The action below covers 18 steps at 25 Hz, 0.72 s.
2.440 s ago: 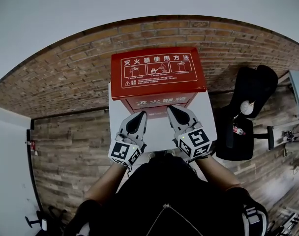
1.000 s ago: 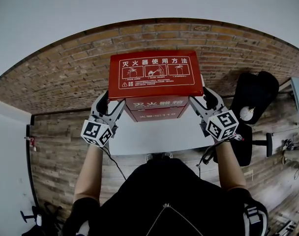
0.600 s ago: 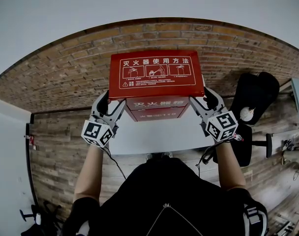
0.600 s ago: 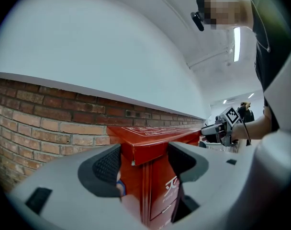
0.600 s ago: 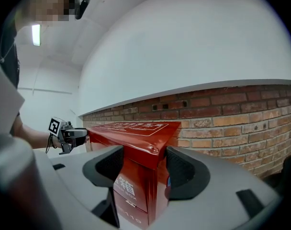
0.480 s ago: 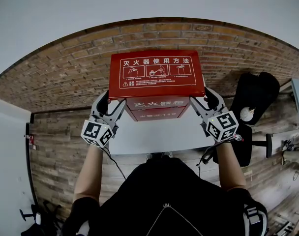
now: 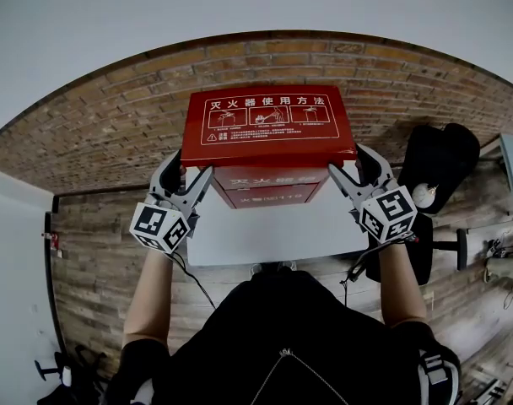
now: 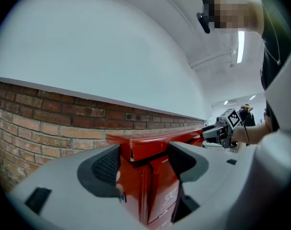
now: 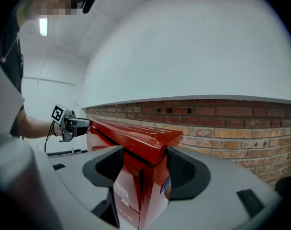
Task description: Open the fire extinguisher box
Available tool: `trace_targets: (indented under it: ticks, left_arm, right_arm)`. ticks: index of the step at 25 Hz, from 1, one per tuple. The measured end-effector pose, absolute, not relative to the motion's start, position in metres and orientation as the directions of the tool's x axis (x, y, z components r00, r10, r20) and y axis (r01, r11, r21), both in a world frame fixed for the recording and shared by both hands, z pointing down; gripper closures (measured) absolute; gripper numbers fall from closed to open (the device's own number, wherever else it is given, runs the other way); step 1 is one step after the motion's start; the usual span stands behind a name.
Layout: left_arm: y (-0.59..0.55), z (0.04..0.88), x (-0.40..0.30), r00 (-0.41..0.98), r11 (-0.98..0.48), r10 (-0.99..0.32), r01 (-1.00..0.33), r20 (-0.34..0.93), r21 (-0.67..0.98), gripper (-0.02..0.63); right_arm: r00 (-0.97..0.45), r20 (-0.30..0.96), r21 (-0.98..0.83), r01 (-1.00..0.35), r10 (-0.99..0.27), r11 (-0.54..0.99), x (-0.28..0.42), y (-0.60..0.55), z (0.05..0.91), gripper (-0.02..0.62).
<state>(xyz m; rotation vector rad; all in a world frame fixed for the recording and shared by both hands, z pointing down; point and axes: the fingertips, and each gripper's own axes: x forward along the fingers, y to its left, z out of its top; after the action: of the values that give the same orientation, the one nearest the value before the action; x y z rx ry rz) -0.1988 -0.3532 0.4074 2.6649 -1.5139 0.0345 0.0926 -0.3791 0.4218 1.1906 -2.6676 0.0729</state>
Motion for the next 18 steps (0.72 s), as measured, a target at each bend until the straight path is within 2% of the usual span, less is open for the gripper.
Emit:
trace_targets:
  ticks: [7, 18]
  left_arm:
    - [-0.359, 0.387, -0.197, 0.505, -0.506, -0.861, -0.863, 0.057, -0.009, 0.261]
    - [-0.385, 0.351, -0.201, 0.483, -0.483, -0.875, -0.875, -0.015, -0.031, 0.261]
  right_arm:
    - [-0.672, 0.153, -0.002, -0.733, -0.724, 0.68, 0.098, -0.388, 0.394, 0.324]
    - [-0.665, 0.061, -0.009, -0.746, -0.744, 0.666, 0.098, -0.417, 0.356, 0.324]
